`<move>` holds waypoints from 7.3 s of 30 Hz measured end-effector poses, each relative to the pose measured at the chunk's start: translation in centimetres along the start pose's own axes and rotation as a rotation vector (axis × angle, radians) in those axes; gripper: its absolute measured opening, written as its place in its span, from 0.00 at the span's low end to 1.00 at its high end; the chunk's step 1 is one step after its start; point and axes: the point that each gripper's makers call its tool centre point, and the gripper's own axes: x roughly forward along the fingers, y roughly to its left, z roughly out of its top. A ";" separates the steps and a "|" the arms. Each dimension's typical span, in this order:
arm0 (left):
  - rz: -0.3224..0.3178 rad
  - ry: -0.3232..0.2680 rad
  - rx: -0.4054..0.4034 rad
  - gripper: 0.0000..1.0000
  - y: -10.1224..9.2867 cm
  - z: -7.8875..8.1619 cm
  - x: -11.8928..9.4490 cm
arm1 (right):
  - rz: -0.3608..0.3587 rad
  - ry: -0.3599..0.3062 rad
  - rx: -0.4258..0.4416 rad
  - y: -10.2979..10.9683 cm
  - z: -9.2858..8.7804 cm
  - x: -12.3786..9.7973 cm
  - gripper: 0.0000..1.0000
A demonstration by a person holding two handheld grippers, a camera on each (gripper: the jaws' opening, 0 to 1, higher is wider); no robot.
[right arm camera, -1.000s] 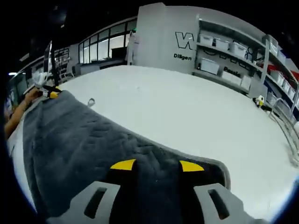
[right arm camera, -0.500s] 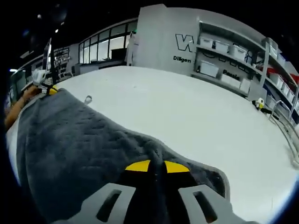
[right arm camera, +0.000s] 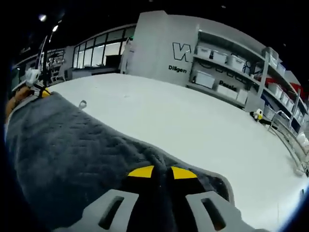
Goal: Open the folded towel by lifting each exposed corner and separating the folded layers until the towel lies flat within the target outline without major curled edges
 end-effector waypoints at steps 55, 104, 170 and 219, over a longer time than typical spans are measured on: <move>-0.103 -0.242 -0.171 0.99 -6.3 3.8 -8.2 | -0.036 0.064 0.078 -0.1 -2.1 -11.5 0.99; -0.563 -0.083 0.017 0.08 -28.9 0.9 -10.2 | 0.115 -0.014 0.014 9.2 -3.3 -22.4 0.99; -0.222 -0.103 -0.212 0.99 -15.2 -7.0 -17.8 | 0.687 0.021 0.001 32.2 -2.8 -18.0 0.03; -0.122 -0.237 -0.254 0.99 -11.9 -5.7 -21.3 | 0.021 -0.112 0.126 5.4 -7.0 -23.4 0.53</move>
